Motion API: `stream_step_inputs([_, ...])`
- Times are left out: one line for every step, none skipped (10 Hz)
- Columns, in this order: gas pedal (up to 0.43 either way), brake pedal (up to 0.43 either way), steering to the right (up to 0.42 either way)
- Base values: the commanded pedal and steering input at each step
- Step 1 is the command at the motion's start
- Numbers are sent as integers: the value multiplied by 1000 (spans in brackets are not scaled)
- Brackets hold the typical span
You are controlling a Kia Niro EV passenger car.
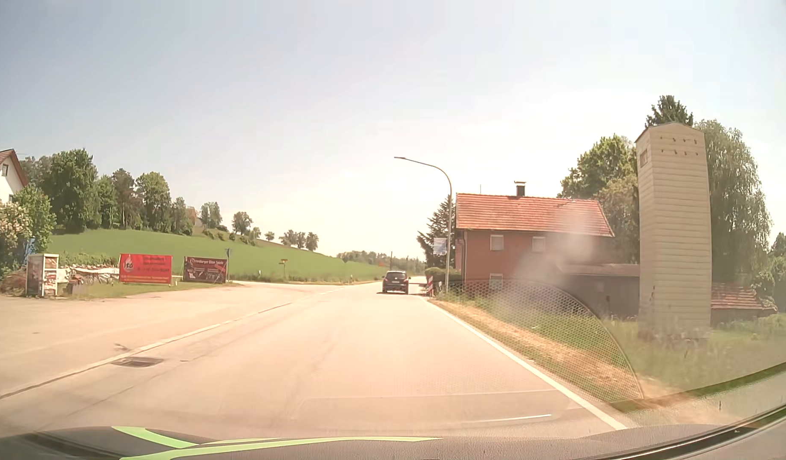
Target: Follow the waypoints while adhering to traffic rules and regulations
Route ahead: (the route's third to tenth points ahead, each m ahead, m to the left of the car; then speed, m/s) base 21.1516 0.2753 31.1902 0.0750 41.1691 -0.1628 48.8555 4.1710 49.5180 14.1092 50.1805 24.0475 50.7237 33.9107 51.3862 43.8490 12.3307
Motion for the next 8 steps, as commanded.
stream_step_inputs([0, 165, 1])
stream_step_inputs([0, 165, 1])
stream_step_inputs([0, 171, 1])
stream_step_inputs([0, 177, 1])
stream_step_inputs([0, 183, 1])
stream_step_inputs([0, 183, 1])
stream_step_inputs([0, 195, 1])
stream_step_inputs([0, 201, 1])
